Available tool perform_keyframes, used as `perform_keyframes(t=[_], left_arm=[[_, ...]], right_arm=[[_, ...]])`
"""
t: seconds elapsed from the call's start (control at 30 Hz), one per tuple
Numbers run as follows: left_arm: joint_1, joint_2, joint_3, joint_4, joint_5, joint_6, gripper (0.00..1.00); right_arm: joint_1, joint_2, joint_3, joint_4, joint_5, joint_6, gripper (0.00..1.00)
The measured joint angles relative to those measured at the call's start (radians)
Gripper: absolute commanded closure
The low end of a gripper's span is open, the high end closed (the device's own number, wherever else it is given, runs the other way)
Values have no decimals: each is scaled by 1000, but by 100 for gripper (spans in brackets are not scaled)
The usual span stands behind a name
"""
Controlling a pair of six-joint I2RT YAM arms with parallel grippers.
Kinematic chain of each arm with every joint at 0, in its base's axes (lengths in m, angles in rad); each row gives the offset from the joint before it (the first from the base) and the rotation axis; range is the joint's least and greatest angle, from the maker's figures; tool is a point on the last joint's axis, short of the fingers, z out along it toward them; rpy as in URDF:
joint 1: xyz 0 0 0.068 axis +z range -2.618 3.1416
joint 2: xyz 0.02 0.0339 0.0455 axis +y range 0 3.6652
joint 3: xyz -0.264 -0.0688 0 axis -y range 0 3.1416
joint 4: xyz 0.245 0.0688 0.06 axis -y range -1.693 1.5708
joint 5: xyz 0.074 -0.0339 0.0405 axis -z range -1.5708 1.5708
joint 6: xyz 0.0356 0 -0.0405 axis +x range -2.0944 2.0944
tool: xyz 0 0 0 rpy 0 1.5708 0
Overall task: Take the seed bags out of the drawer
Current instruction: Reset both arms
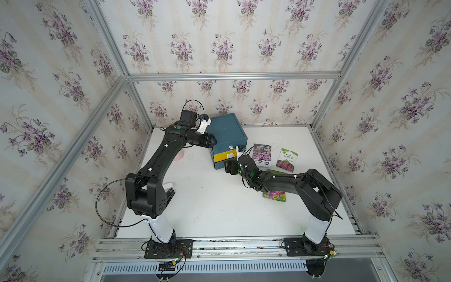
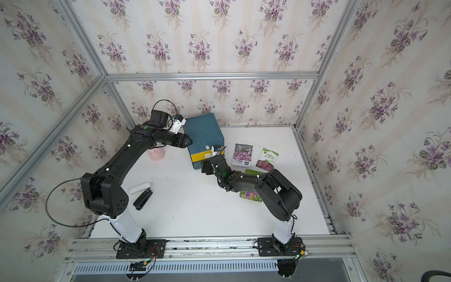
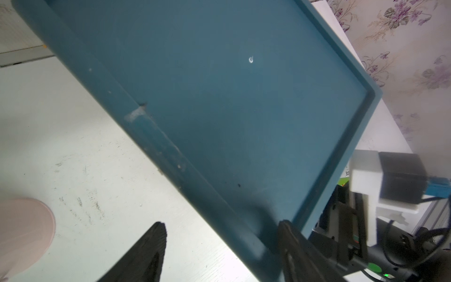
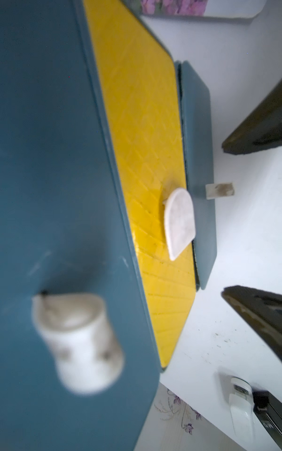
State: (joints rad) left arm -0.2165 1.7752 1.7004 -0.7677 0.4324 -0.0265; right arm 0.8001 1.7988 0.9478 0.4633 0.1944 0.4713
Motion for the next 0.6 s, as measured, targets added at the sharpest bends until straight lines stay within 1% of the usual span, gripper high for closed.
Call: perform_keyframes(t=[0.07,0.1,0.23,0.37,0.47,0.6], left_arm=[[0,3,21,-25,-22,0,3],[0,3,31,-38,-28,0,0],[0,-9,64,-84,-46,0,0],[0,-66,69,-88,-64,-8,0],[0,-139,21,-55,-92,-30,1],[0,-255,-108,15,-144,-60,1]], right_arm=[[-6,-40,-18,-32,-5,0,8],[-11,-58,-24,-45,-8,0,7],[-43,-142,-61,-98,-37,1,5],[-105,-226,-98,-161,-76,6,2],[-158,-291,-120,-209,-110,3,1],[-239,-362,-134,-273,-160,-20,0]])
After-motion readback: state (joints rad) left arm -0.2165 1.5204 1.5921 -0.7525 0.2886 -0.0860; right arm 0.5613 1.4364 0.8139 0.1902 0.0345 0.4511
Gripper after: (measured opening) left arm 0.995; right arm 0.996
